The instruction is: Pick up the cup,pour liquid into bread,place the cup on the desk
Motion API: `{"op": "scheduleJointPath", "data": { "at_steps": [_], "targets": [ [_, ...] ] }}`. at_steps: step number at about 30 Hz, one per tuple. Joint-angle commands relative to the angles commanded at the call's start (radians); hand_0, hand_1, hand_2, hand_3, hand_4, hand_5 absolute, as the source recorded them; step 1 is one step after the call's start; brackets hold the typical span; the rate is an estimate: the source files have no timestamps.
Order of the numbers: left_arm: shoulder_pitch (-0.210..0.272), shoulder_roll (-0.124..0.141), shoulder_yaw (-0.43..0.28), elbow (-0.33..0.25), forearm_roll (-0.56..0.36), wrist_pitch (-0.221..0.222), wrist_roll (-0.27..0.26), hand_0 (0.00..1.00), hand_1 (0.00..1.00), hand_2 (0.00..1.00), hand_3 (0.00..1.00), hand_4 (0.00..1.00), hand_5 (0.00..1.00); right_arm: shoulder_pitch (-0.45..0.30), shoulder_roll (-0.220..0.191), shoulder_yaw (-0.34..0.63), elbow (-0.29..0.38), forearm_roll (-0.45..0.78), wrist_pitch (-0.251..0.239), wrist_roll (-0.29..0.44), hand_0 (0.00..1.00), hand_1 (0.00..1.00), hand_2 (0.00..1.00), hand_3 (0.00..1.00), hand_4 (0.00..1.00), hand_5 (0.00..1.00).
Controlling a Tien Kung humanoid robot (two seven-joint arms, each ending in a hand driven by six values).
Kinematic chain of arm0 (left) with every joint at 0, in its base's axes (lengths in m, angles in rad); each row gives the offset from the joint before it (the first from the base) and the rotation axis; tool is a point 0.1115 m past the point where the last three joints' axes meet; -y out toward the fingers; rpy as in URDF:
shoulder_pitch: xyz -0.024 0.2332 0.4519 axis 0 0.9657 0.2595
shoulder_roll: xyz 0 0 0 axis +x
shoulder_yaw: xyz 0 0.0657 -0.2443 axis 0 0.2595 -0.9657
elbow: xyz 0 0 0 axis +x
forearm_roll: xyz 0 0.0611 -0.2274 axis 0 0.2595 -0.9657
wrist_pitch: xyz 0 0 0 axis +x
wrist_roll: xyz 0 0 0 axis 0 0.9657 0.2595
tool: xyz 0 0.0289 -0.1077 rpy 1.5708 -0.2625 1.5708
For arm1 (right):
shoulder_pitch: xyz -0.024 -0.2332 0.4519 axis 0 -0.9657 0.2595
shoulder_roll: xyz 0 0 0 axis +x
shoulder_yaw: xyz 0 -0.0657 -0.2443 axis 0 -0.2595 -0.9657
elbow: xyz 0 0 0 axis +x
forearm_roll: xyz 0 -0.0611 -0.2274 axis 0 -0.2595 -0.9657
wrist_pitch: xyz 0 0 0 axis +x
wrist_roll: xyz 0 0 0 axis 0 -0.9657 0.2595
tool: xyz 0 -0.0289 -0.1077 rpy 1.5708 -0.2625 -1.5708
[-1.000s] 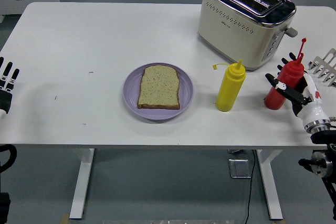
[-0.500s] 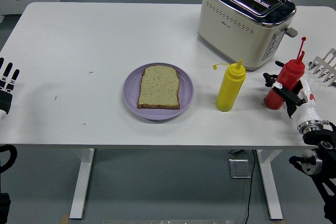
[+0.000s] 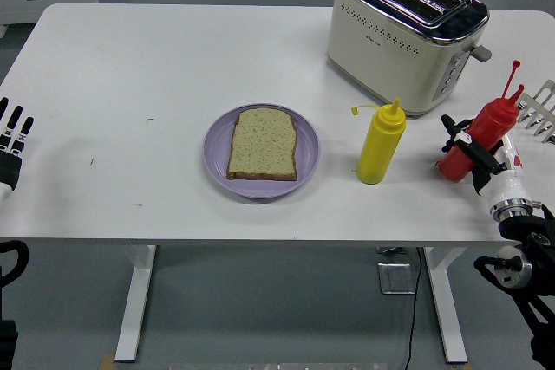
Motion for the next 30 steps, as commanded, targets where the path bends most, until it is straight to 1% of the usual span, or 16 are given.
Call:
{"op": "scheduleJointPath", "data": {
  "at_steps": [1,2,6,7,8,13,14,19,23,24,25,26,27,30],
  "targets": [
    [0.0,0.0,0.0,0.0,0.0,0.0,0.0,0.777,0.728,0.724,0.661,0.522,0.931,0.0,0.0,0.002,0.003,0.0,-0.007,0.001,0.126,0.094,0.138,0.245,0.907,0.256],
    [0.0,0.0,0.0,0.0,0.0,0.0,0.0,0.777,0.728,0.724,0.661,0.522,0.929,0.0,0.0,0.003,0.004,0.0,-0.01,0.001,0.087,0.059,0.116,0.225,0.908,0.264],
    [0.001,0.0,-0.002,0.0,-0.001,0.0,0.0,0.777,0.728,0.724,0.661,0.522,0.929,0.002,-0.002,0.019,0.015,0.007,-0.024,-0.002,0.087,0.059,0.116,0.225,0.908,0.264],
    [0.001,0.0,-0.002,0.0,-0.001,0.001,0.0,0.777,0.728,0.724,0.661,0.522,0.929,0.002,-0.003,0.021,0.018,0.008,-0.024,-0.003,0.087,0.059,0.116,0.225,0.908,0.264],
    [0.0,0.0,-0.003,0.0,-0.001,0.001,0.0,0.777,0.727,0.724,0.66,0.522,0.928,0.002,-0.005,0.03,0.024,0.011,-0.02,-0.008,0.066,0.04,0.106,0.224,0.911,0.278],
    [-0.001,0.0,-0.006,-0.001,-0.001,0.001,0.0,0.777,0.727,0.724,0.66,0.522,0.928,0.004,-0.015,0.063,0.054,0.006,-0.012,-0.025,0.066,0.04,0.106,0.224,0.911,0.278],
    [-0.001,0.0,-0.006,-0.001,-0.001,0.001,0.0,0.777,0.727,0.725,0.661,0.521,0.928,0.005,-0.017,0.067,0.059,0.002,-0.013,-0.027,0.059,0.03,0.11,0.224,0.91,0.308],
    [-0.003,0.0,-0.008,-0.001,-0.001,0.001,0.0,0.777,0.727,0.725,0.661,0.521,0.928,0.027,-0.038,0.095,0.102,-0.091,-0.037,-0.049,0.059,0.03,0.11,0.224,0.91,0.308],
    [-0.004,0.0,-0.01,-0.002,-0.001,0.001,0.0,0.777,0.728,0.726,0.661,0.522,0.927,0.064,-0.071,0.1,0.142,-0.177,-0.063,-0.06,0.063,0.03,0.117,0.23,0.897,0.303],
    [-0.004,0.0,-0.01,-0.002,-0.001,0.002,0.0,0.777,0.728,0.726,0.661,0.522,0.927,0.085,-0.086,0.095,0.156,-0.213,-0.076,-0.064,0.063,0.03,0.117,0.23,0.897,0.303],
    [-0.004,0.0,-0.01,-0.001,-0.001,0.002,0.0,0.777,0.728,0.726,0.661,0.522,0.927,0.093,-0.091,0.094,0.16,-0.235,-0.08,-0.065,0.063,0.03,0.117,0.23,0.897,0.303],
    [-0.004,0.0,-0.01,-0.002,-0.001,0.001,0.0,0.777,0.728,0.726,0.66,0.521,0.928,0.115,-0.104,0.086,0.173,-0.276,-0.095,-0.071,0.071,0.038,0.128,0.236,0.898,0.318],
    [-0.004,0.0,-0.01,-0.002,-0.001,0.001,0.0,0.777,0.728,0.726,0.66,0.521,0.928,0.125,-0.108,0.083,0.177,-0.307,-0.1,-0.073,0.071,0.038,0.128,0.236,0.898,0.318],
    [-0.004,0.0,-0.012,-0.002,-0.001,0.001,0.0,0.777,0.728,0.726,0.66,0.521,0.928,0.186,-0.126,0.048,0.201,-0.426,-0.142,-0.106,0.071,0.038,0.128,0.236,0.898,0.318]
  ]
}}
